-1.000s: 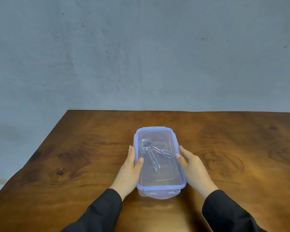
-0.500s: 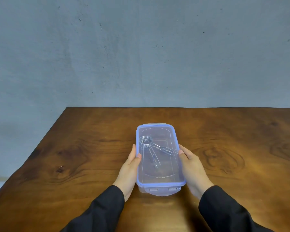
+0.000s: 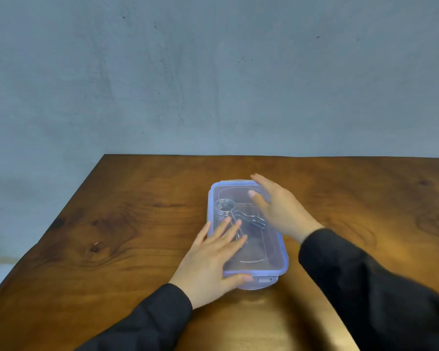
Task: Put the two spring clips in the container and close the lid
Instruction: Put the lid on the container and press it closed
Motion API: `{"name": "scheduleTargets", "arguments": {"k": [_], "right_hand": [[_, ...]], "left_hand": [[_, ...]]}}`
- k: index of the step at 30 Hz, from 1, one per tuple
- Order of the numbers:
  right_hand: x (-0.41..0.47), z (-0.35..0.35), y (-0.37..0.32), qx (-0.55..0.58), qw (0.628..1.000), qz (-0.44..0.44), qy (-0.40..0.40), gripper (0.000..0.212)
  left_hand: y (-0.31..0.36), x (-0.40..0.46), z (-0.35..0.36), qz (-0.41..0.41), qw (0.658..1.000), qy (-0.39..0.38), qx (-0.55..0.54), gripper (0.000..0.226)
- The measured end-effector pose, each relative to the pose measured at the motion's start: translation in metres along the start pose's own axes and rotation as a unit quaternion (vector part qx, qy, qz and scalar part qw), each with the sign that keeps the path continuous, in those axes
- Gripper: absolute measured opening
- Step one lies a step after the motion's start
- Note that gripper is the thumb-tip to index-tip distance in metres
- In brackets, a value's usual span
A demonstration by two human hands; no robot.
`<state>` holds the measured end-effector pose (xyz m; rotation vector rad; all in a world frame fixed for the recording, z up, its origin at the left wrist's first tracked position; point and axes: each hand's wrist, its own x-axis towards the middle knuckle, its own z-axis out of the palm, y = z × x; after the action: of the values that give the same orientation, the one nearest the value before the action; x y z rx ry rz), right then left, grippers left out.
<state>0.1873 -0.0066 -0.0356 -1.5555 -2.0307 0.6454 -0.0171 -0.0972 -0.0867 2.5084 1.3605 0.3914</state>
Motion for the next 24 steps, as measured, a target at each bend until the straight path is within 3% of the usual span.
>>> {"name": "scheduleTargets", "arguments": {"k": [3, 5, 12, 20, 24], "right_hand": [[0.036, 0.011, 0.001, -0.141, 0.983, -0.011, -0.116, 0.066], [0.052, 0.019, 0.005, -0.184, 0.973, -0.012, -0.136, 0.064], [0.066, 0.044, 0.015, -0.201, 0.979, -0.033, -0.018, 0.052], [0.069, 0.047, 0.018, -0.212, 0.977, -0.028, -0.019, 0.051], [0.066, 0.042, 0.022, -0.169, 0.985, -0.023, -0.033, 0.054]], "left_hand": [[-0.007, 0.001, 0.005, 0.025, 0.999, 0.007, 0.042, 0.098], [-0.010, 0.001, 0.010, 0.044, 0.997, 0.033, 0.063, 0.098], [-0.018, 0.003, 0.026, 0.103, 0.985, 0.098, 0.093, 0.079], [-0.023, 0.003, 0.034, 0.134, 0.973, 0.146, 0.115, 0.070], [-0.021, 0.001, 0.029, 0.125, 0.978, 0.118, 0.118, 0.076]]}}
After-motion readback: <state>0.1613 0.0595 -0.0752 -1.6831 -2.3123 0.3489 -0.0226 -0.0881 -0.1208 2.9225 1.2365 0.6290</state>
